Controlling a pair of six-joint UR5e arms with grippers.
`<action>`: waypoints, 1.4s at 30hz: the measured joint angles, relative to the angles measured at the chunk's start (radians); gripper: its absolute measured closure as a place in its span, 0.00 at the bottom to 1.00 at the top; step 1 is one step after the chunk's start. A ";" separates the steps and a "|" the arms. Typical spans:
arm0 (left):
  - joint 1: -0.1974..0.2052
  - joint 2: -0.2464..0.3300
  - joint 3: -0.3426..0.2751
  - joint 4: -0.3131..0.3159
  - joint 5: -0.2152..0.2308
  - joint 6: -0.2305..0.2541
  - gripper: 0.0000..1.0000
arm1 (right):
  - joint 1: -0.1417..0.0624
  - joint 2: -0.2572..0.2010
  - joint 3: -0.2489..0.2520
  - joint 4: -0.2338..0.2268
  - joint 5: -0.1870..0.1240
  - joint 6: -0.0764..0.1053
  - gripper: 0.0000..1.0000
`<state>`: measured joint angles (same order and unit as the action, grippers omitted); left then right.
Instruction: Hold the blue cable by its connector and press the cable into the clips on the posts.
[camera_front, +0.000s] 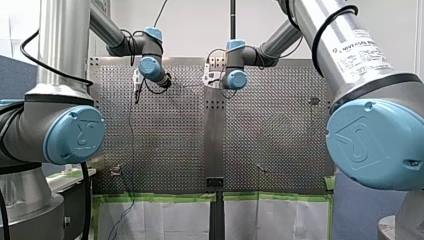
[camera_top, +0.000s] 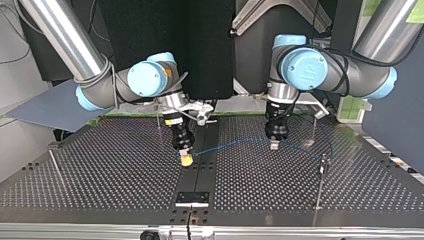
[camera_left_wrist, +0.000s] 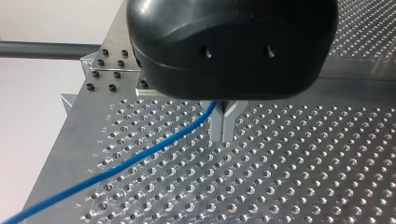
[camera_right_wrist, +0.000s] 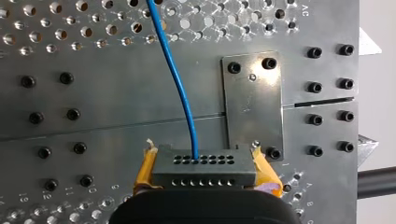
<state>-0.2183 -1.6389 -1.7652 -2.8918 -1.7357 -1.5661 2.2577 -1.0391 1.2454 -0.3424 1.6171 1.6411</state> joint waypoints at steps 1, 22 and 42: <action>0.000 0.000 0.000 0.000 0.000 0.000 1.00 | 0.000 0.000 0.000 0.000 0.000 0.000 1.00; 0.035 -0.044 -0.039 0.011 0.050 0.003 1.00 | 0.000 0.000 0.000 0.001 0.000 0.000 1.00; 0.022 -0.030 -0.054 0.043 0.066 -0.010 1.00 | 0.025 0.024 -0.018 0.026 0.002 -0.026 1.00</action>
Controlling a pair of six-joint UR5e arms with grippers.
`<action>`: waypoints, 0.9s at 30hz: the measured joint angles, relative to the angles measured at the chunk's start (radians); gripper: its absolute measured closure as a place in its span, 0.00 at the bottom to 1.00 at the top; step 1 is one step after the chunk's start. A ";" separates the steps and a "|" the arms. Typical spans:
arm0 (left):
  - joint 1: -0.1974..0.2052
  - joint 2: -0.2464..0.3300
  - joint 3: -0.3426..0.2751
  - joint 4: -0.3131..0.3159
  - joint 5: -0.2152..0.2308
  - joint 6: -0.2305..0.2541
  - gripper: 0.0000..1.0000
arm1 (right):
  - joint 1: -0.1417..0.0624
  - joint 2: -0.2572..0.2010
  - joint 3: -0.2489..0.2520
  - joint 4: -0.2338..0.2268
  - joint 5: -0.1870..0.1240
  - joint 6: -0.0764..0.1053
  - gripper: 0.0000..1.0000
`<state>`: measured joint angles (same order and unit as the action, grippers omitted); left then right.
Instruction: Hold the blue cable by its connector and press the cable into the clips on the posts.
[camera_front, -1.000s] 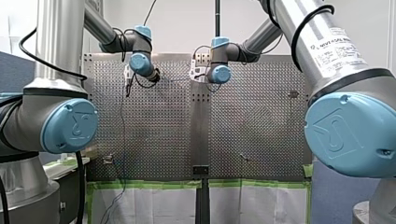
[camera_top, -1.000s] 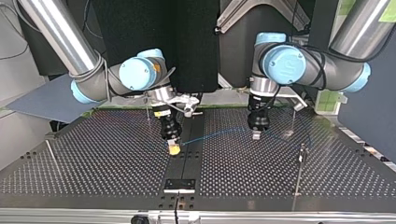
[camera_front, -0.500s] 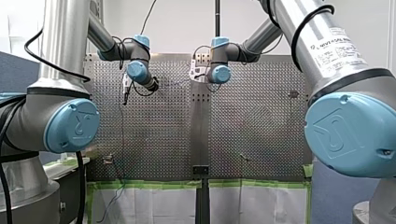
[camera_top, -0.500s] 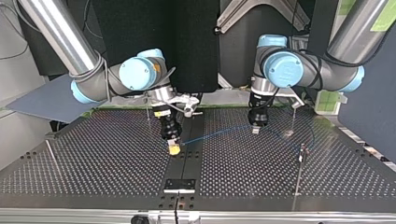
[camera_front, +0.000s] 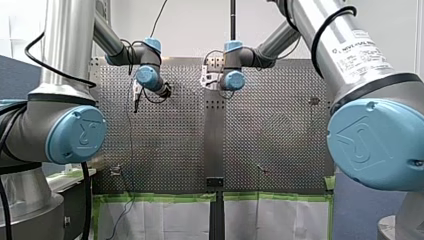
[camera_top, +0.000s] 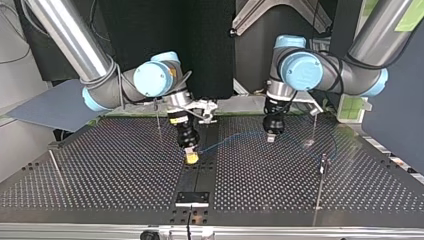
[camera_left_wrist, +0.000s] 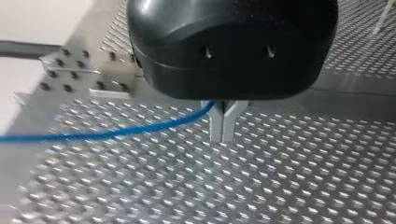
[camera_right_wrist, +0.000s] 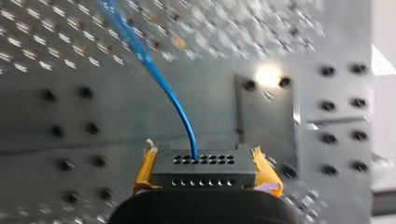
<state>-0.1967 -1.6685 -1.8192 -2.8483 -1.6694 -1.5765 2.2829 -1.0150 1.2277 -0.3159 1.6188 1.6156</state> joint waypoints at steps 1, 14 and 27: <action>-0.001 0.006 0.000 0.006 0.001 -0.006 1.00 | 0.006 0.003 -0.002 0.006 0.000 -0.006 1.00; -0.016 0.031 -0.022 0.067 -0.020 -0.066 1.00 | 0.065 -0.026 0.050 0.070 0.039 0.036 1.00; -0.030 -0.007 -0.142 0.166 -0.021 -0.063 0.98 | 0.052 -0.026 0.172 0.040 0.120 0.058 1.00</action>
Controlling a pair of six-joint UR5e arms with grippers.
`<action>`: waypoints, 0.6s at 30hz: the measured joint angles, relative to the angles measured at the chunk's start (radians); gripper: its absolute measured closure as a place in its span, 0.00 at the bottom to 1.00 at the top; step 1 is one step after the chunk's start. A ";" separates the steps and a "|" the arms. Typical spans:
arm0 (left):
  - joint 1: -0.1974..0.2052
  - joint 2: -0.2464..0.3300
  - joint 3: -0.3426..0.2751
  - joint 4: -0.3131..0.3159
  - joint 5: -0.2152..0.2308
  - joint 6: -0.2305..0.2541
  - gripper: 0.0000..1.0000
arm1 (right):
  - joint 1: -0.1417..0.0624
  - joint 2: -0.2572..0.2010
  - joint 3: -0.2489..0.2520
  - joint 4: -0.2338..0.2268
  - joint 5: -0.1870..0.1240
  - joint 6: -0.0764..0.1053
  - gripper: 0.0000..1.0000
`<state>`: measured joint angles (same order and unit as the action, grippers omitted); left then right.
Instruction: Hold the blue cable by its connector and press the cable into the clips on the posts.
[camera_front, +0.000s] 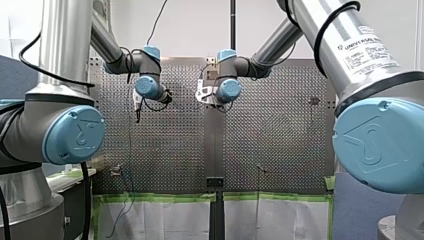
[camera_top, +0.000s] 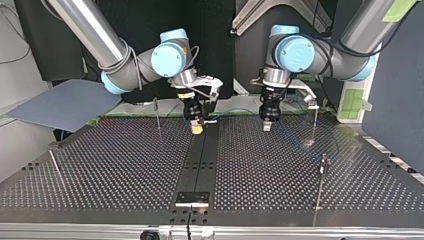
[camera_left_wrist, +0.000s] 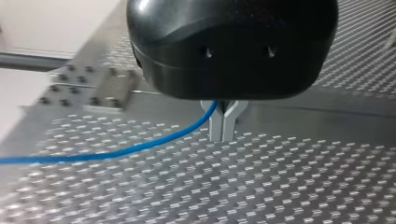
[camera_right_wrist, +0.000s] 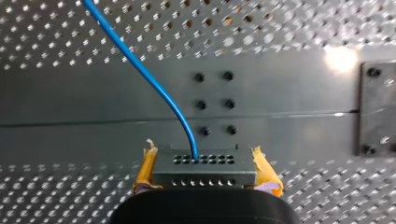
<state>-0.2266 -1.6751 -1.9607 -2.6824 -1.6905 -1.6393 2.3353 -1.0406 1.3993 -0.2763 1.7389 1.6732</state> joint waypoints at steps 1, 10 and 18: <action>-0.002 -0.008 -0.005 0.009 0.000 0.006 0.98 | -0.001 0.000 0.008 -0.006 0.001 0.001 1.00; -0.043 -0.090 -0.015 0.092 -0.002 0.030 0.98 | -0.009 0.002 0.089 -0.067 0.008 0.011 1.00; -0.087 -0.169 -0.014 0.161 -0.016 0.016 0.98 | -0.022 0.047 0.173 -0.141 0.026 0.018 1.00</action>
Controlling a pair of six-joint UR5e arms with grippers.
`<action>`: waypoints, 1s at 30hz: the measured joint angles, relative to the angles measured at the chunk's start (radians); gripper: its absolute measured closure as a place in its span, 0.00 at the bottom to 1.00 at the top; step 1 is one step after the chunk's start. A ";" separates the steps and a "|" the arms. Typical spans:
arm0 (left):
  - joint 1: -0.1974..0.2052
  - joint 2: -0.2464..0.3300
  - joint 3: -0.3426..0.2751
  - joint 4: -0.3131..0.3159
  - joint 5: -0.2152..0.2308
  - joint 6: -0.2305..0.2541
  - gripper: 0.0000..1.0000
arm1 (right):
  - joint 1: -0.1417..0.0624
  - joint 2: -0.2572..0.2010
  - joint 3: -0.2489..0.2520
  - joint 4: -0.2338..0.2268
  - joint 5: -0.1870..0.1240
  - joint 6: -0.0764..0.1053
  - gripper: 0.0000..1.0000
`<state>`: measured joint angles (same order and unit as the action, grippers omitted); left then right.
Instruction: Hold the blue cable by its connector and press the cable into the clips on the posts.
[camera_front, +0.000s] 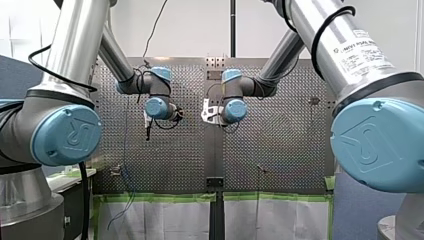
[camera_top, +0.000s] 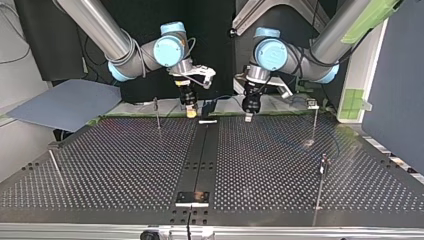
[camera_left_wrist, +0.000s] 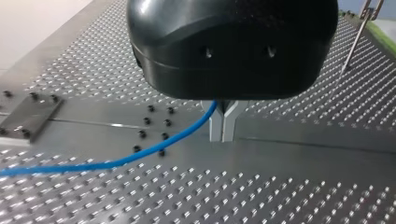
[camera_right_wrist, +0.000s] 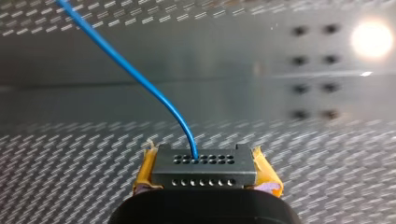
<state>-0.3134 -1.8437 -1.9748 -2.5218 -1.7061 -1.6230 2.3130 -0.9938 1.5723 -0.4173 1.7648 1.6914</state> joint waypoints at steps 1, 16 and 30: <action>-0.005 -0.008 0.001 0.005 -0.002 -0.001 0.98 | -0.001 0.008 0.009 -0.004 0.006 0.002 1.00; -0.050 -0.145 0.007 0.062 -0.030 -0.017 0.95 | -0.080 0.071 0.135 -0.112 0.021 0.031 1.00; -0.140 -0.272 0.094 0.107 -0.066 -0.050 0.95 | -0.201 0.081 0.242 -0.239 -0.029 -0.014 1.00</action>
<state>-0.4536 -2.1154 -1.8812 -2.4146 -1.7725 -1.6735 2.1116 -0.9124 1.8144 -0.6563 1.7362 1.6772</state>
